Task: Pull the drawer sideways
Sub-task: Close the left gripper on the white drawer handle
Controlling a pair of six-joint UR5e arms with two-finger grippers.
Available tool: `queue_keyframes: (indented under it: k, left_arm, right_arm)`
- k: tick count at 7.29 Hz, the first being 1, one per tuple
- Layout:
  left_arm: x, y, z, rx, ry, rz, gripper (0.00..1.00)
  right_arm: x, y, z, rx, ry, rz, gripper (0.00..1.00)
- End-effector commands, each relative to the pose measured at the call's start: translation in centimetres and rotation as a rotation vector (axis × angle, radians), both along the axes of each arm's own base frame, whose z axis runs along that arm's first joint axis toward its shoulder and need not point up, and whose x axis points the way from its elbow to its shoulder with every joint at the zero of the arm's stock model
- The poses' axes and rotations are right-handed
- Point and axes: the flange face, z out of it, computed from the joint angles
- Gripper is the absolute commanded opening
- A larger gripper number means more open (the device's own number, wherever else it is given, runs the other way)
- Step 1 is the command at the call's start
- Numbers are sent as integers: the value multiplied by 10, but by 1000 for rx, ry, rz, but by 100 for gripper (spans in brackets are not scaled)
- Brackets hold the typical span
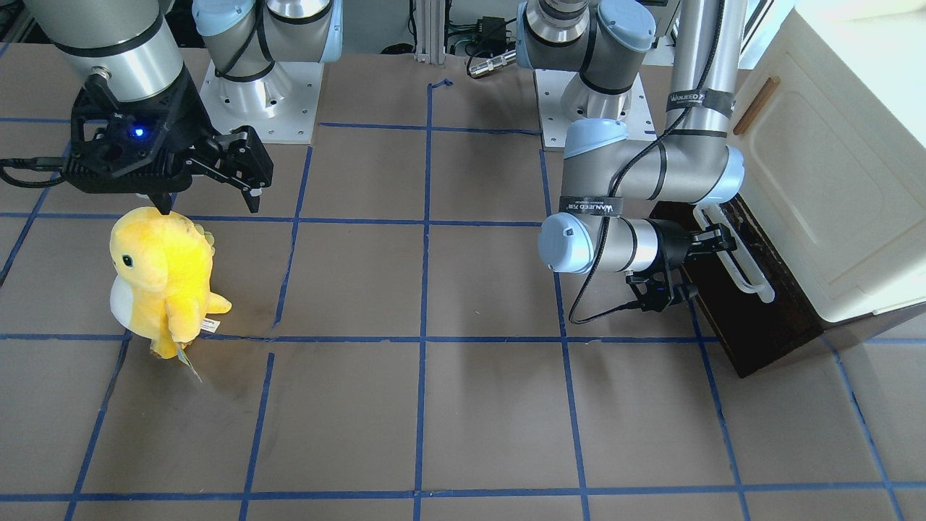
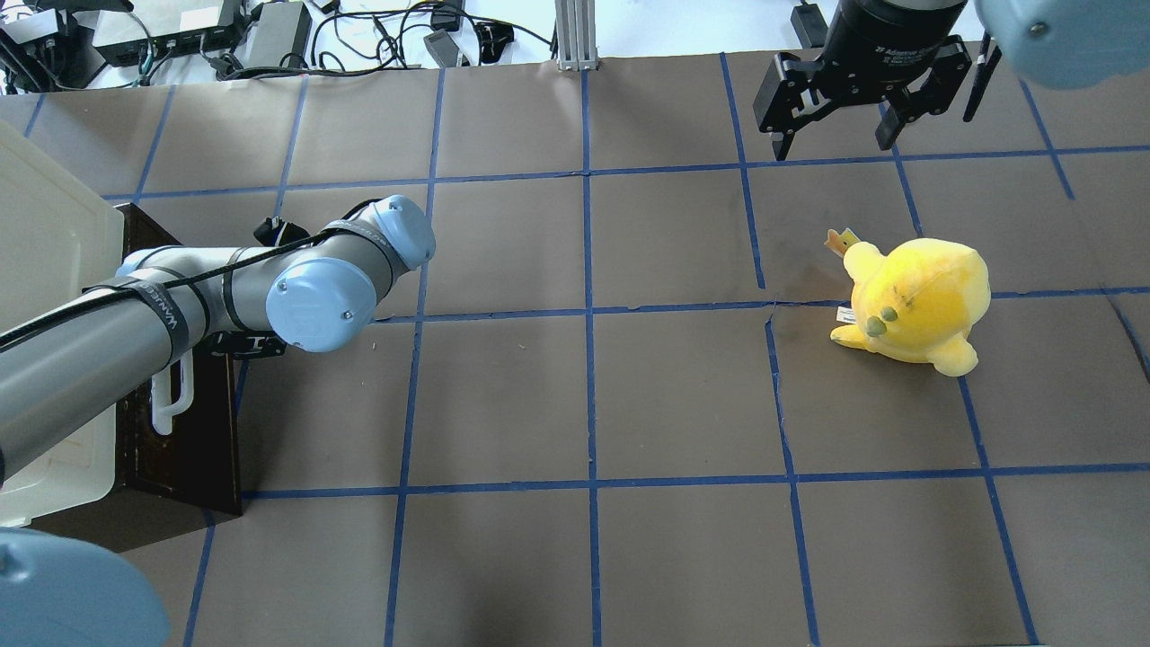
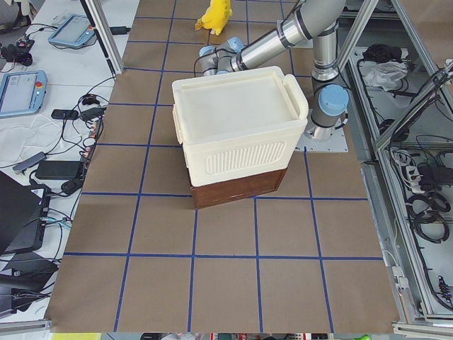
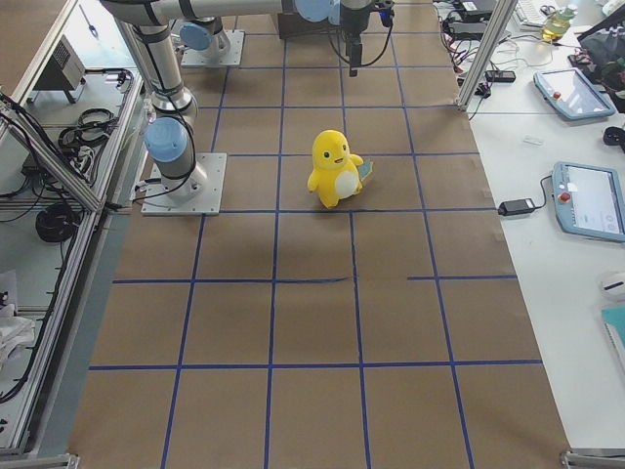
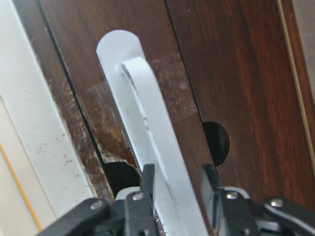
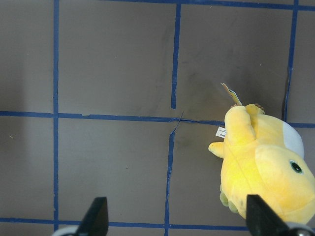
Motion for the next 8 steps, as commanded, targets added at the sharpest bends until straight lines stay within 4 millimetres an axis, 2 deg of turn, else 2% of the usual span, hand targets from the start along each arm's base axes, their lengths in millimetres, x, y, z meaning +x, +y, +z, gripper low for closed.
queue_keyframes:
  k: [1,8]
  left_arm:
    - [-1,0,0,-1,0,-2,40]
    - [0,-1,0,-4,1,1,30]
  right_arm:
    - [0,0,0,0,0,0,100]
    - [0,0,0,0,0,0,100]
